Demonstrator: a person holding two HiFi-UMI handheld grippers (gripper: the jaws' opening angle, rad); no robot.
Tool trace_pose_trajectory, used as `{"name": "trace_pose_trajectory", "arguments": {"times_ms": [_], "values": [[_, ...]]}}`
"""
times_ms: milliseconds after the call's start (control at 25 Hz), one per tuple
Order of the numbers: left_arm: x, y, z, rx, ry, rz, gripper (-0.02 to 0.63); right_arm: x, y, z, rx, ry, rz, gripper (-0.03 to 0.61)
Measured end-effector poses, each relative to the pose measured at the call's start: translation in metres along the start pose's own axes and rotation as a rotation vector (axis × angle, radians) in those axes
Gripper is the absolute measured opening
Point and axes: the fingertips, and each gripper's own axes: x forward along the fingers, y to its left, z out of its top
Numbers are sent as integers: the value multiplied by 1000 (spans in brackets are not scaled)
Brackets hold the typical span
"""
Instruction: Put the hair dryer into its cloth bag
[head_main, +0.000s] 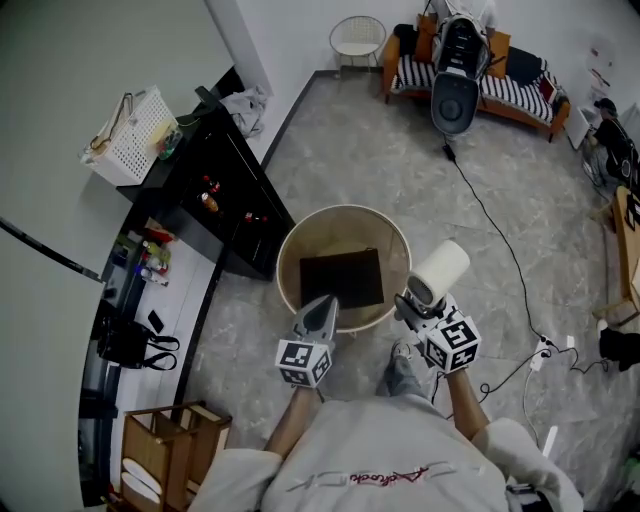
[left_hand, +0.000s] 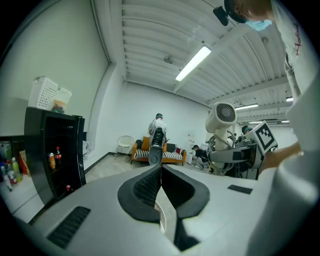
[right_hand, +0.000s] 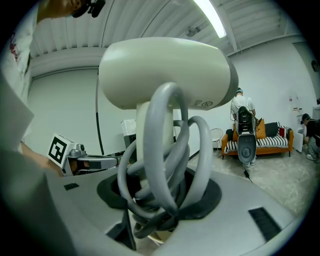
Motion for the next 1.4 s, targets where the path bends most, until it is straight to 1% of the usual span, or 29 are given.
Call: {"name": "trace_pose_trajectory", "arguments": {"times_ms": [120,280,560,840,1040,1400], "values": [[26,8,9,-4,1,32,31,19,-22,13,-3,-1,23,241],[61,10,23,-1,-1,43,31,40,-52,27,-2,0,52,241],[118,21,39,0,-6,84,31,76,-104,41,-1,3,94,241],[164,27,47,-11,-16,127,31,101,-144,48,-14,21,146,241],[181,29,43,-21,-9,159,31,118,-167,47,-10,28,171,241],[179,50,20,-60,41,228,31,143,-177,38,1,53,218,241]]}}
